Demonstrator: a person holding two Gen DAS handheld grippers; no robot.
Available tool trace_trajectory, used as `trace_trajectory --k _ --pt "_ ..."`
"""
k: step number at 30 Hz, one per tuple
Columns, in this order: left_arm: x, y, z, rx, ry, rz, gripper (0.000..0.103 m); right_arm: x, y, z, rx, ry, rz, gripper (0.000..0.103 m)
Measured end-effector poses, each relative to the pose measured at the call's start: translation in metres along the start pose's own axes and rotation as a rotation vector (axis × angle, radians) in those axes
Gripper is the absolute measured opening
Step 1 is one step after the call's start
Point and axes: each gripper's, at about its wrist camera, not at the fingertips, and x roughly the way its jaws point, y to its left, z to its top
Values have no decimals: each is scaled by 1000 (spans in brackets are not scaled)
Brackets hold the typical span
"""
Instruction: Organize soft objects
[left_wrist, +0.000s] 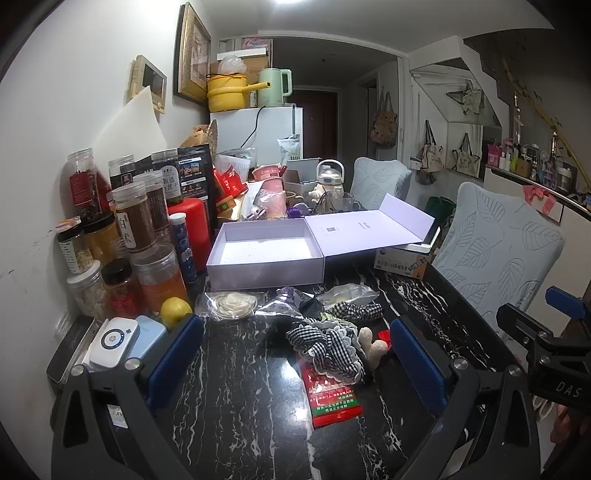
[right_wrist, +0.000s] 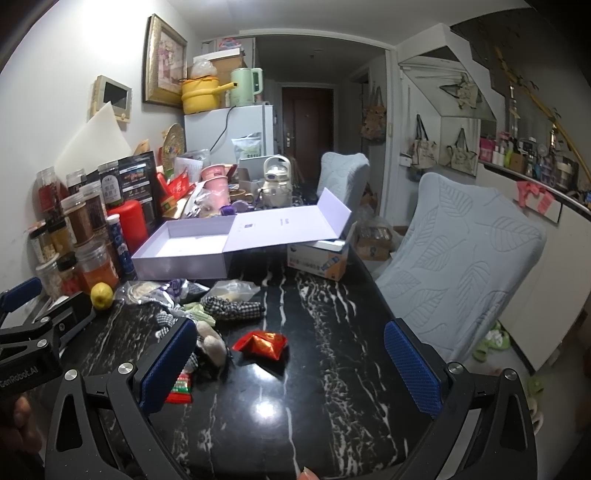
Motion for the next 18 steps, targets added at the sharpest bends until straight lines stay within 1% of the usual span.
trace_trajectory --k 8,11,18 --pt "1 -2 5 10 -15 -3 103 1 4 5 -10 -13 11 103" --pt "3 -2 6 16 -5 -2 103 2 5 3 -2 -15 20 103" --pt "1 0 2 -2 -7 -7 103 2 4 4 9 -14 16 103"
